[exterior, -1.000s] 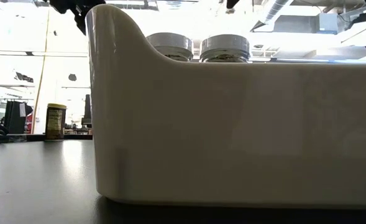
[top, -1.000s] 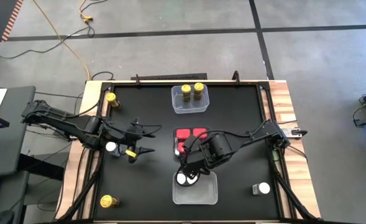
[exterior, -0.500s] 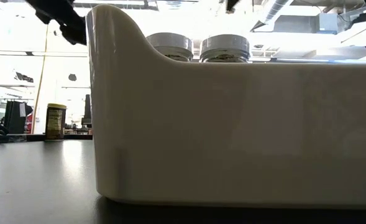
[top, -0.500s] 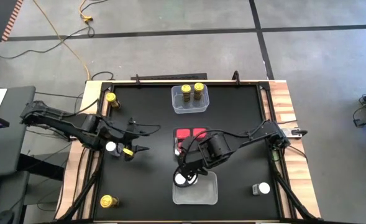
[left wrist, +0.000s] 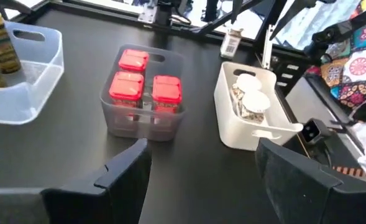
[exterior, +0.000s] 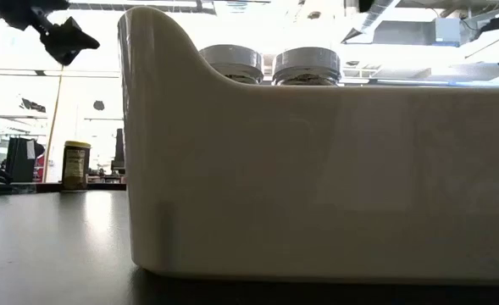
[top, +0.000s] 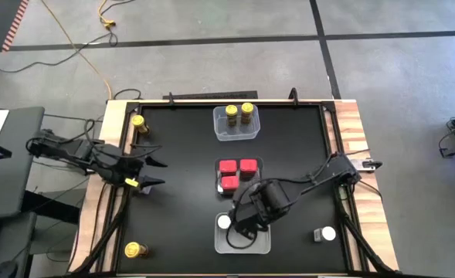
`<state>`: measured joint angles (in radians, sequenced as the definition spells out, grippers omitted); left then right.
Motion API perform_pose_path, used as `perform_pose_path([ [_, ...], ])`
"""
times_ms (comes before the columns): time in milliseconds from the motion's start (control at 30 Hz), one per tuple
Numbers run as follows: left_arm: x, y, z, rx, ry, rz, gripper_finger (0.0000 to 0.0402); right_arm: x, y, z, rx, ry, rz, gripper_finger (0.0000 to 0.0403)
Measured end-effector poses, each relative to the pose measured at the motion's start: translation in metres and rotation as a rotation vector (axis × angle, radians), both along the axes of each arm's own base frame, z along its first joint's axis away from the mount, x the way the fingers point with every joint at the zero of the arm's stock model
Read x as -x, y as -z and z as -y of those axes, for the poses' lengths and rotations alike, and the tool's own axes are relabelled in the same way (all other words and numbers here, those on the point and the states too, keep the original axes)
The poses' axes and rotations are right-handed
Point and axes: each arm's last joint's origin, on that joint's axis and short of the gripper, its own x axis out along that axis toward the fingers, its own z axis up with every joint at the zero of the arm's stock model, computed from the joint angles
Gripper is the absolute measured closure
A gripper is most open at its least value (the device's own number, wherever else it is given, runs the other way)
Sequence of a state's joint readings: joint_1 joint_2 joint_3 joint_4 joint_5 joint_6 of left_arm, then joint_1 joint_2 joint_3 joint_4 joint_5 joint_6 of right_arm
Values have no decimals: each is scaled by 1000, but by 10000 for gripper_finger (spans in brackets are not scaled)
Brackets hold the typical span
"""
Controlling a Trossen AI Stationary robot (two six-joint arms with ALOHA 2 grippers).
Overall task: Sort spices by type
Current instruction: Put the right white seasoning bottle into the gray bin
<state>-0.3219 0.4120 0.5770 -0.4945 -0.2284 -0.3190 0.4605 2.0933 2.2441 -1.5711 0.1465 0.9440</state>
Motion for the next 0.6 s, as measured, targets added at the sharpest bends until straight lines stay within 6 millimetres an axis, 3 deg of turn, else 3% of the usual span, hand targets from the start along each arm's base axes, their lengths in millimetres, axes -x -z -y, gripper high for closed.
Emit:
perform_pose_path([
  [267,1,15,3,35,-2,-14,125,22,8,-2,9,-29,-69,27],
  [600,1,15,3,3,8,-15,125,108,-8,11,5,28,-88,27],
])
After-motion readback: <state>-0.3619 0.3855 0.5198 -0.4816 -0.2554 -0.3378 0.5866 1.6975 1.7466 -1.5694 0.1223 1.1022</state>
